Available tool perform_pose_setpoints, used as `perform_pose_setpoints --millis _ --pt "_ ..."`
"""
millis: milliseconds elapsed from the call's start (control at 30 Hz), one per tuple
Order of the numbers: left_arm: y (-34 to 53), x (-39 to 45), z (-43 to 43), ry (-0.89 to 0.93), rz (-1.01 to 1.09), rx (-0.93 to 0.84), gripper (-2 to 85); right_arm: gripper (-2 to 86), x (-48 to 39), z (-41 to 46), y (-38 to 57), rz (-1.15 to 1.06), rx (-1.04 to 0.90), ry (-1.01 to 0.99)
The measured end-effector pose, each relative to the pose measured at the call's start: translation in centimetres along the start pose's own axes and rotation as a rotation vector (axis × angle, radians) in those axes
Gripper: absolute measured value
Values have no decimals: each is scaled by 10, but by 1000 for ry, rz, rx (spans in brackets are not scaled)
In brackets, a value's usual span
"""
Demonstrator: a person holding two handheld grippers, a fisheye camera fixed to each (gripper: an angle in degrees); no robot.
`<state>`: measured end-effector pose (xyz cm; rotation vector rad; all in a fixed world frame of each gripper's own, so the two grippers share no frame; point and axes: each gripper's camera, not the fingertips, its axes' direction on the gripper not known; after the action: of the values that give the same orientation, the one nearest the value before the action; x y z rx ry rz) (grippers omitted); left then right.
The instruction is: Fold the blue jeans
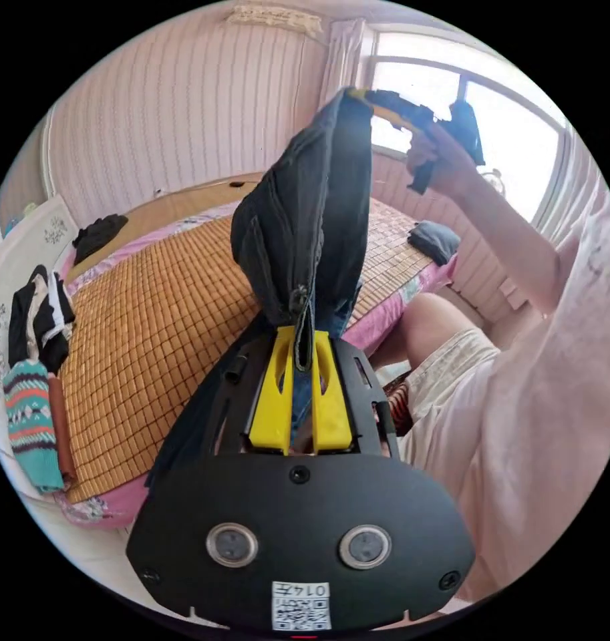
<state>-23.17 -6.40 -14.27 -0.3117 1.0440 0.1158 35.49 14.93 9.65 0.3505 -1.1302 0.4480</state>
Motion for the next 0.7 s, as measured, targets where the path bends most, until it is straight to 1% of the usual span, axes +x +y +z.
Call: perform_pose_setpoints --millis 67,100,133,167,200,233,267,300,333,367,400,433,467,500,533,600,633,667,700 --pt "-46 13 -6 223 48 107 28 20 8 -44 -32 9 115 59" --pt "-60 18 -9 269 73 135 25 20 -1 -71 -62 -41 167 140" --pt "-92 30 -17 322 140 183 22 19 -8 -83 -78 -77 196 204" --pt "-126 47 -33 339 230 246 19 18 -26 -104 -110 -155 263 342" --pt "-143 57 -44 339 278 287 18 18 -42 -125 -142 -177 347 401" --pt "-177 78 -68 357 372 360 16 18 -50 -136 -159 -184 396 378" --pt "-209 100 -97 384 464 446 15 17 -68 -155 -193 -203 490 332" --pt "-224 111 -113 406 503 496 14 17 -97 -169 -228 -254 588 338" --pt "-250 130 -147 466 580 582 13 17 -114 -174 -245 -294 629 342" --pt "-271 145 -180 528 636 661 12 16 -152 -179 -279 -371 710 322" --pt "-280 150 -196 550 667 699 11 16 -191 -177 -316 -462 721 282" --pt "-294 155 -226 566 709 758 11 16 -212 -173 -334 -508 696 264" --pt "-302 151 -253 562 714 821 11 16 -251 -160 -361 -594 647 259" --pt "-304 145 -264 564 696 842 11 16 -286 -138 -376 -687 582 290" --pt "-301 129 -284 579 649 887 11 16 -300 -125 -379 -722 554 317" --pt "-283 94 -301 563 541 975 11 16 -328 -68 -368 -815 451 364" --pt "-265 67 -302 543 457 1014 11 16 -328 -52 -362 -817 420 356" --pt "-247 40 -294 534 365 1010 10 16 -320 -20 -348 -813 347 319" --pt "-238 27 -287 531 323 998 10 17 -304 16 -329 -794 262 278"
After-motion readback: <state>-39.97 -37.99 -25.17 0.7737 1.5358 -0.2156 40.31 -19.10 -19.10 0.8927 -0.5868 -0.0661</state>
